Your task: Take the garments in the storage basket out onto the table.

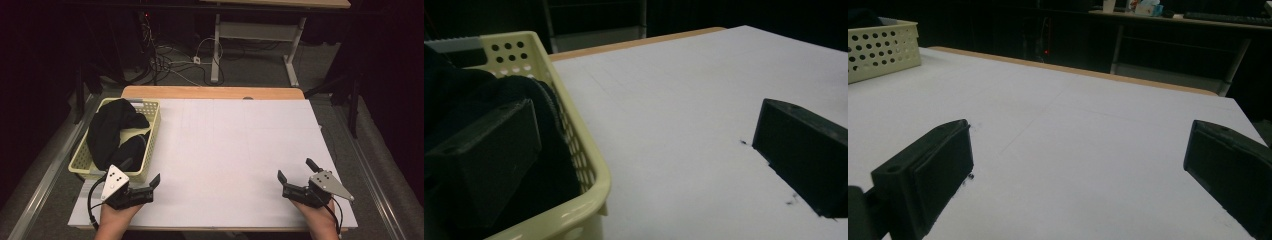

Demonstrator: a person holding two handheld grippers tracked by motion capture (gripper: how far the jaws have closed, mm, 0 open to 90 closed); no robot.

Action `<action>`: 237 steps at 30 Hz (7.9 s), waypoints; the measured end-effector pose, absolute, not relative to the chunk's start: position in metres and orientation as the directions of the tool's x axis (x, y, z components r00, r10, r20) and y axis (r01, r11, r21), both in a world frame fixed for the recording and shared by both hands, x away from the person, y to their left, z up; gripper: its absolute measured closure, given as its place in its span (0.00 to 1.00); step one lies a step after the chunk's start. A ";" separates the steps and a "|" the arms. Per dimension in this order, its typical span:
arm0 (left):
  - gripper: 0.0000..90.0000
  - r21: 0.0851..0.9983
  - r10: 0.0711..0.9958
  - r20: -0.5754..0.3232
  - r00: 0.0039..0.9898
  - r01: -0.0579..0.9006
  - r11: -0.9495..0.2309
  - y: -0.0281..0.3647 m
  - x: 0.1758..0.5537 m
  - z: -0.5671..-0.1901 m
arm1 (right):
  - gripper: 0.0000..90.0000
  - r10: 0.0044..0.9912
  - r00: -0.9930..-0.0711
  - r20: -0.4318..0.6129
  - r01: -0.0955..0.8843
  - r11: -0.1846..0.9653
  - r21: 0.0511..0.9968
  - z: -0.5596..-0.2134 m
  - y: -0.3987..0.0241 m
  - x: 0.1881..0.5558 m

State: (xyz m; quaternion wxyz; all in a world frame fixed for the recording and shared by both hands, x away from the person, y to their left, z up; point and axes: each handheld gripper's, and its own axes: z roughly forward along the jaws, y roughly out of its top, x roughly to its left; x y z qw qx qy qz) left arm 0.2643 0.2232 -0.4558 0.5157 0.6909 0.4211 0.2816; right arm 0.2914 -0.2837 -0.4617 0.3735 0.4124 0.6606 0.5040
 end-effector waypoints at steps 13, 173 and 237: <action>0.00 0.946 0.850 -0.032 0.526 0.291 -0.144 0.200 0.263 -0.452 | 0.00 0.912 -0.400 -0.091 0.159 0.167 0.973 -0.461 -0.284 0.284; 0.87 0.547 0.917 -0.086 0.390 0.788 -0.284 0.308 0.430 -0.428 | 0.02 0.915 -0.404 0.008 0.179 0.070 0.981 -0.455 -0.281 0.284; 0.64 0.337 0.961 -0.102 0.257 0.918 -0.210 0.326 0.448 -0.444 | 0.02 0.910 -0.416 0.004 0.209 0.091 0.974 -0.464 -0.270 0.287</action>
